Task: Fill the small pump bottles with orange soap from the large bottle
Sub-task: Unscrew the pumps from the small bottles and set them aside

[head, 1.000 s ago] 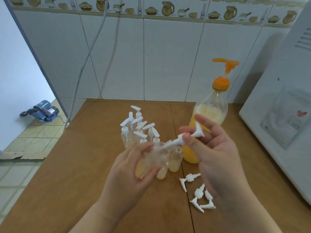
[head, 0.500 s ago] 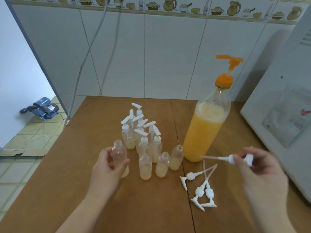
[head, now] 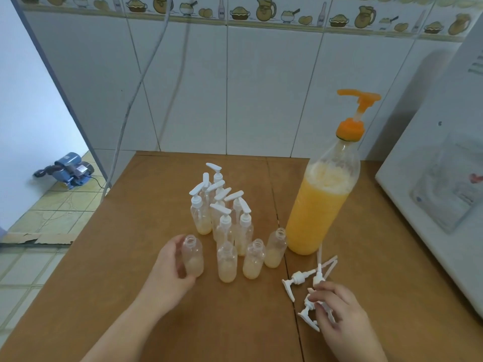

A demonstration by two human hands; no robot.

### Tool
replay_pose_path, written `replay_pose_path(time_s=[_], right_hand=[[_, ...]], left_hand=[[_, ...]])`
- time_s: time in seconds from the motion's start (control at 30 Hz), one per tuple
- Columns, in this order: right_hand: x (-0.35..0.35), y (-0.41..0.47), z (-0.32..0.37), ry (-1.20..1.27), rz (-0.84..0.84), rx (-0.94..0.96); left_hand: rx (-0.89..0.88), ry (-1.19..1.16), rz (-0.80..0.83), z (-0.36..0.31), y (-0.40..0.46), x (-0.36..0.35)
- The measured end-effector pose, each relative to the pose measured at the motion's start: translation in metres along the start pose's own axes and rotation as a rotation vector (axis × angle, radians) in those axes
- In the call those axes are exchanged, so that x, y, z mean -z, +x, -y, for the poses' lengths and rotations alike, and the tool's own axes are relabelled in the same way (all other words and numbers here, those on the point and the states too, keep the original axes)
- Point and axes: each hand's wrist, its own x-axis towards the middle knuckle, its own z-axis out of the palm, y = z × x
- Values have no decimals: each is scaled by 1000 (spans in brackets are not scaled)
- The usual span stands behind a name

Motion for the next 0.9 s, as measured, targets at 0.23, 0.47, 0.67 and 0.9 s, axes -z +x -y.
replay_pose_path(time_s=[0.23, 0.47, 0.67, 0.9], right_hand=[[1, 1, 7, 18, 14, 25], [9, 6, 22, 41, -59, 31], [14, 4, 25, 32, -44, 28], [18, 9, 39, 56, -30, -1]], left_hand=[[79, -95, -278, -4, 29, 32], [-33, -1, 51, -36, 84, 25], [-64, 123, -70, -43, 88, 12], [-133, 24, -174, -26, 72, 21]])
